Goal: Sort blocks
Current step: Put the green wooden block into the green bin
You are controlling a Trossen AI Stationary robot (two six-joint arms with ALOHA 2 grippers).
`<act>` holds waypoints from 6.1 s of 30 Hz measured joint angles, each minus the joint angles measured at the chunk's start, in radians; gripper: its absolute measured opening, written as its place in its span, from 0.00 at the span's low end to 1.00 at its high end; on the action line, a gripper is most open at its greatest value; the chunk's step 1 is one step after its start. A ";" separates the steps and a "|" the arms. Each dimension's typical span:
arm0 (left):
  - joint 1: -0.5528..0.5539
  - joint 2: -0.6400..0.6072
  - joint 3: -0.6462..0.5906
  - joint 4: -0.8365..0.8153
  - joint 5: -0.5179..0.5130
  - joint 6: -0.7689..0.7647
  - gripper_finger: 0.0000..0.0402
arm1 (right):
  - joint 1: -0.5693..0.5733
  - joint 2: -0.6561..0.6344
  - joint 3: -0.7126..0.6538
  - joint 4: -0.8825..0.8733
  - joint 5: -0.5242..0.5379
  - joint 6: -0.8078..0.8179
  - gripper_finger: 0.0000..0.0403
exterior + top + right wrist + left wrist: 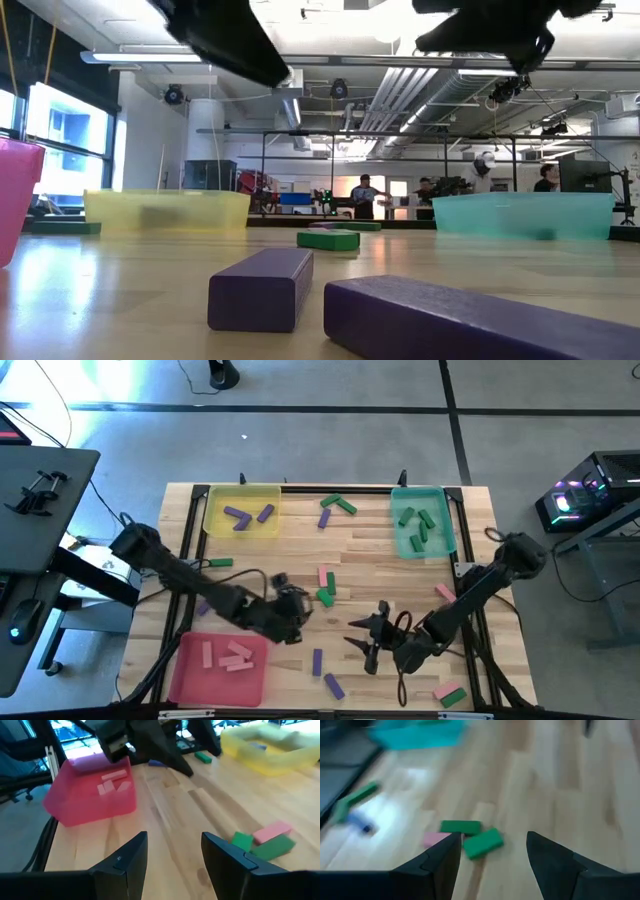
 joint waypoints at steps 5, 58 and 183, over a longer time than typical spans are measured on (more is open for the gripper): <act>0.087 0.099 0.001 0.119 0.298 0.279 0.53 | 0.000 0.071 0.000 0.085 -0.036 0.000 0.43; 0.306 0.299 0.045 0.070 0.572 0.801 0.53 | 0.551 -0.083 0.000 0.273 0.717 -0.344 0.43; 0.021 0.293 -0.228 1.175 0.359 0.181 0.45 | -1.588 -0.247 0.000 -1.066 -0.753 -0.264 0.09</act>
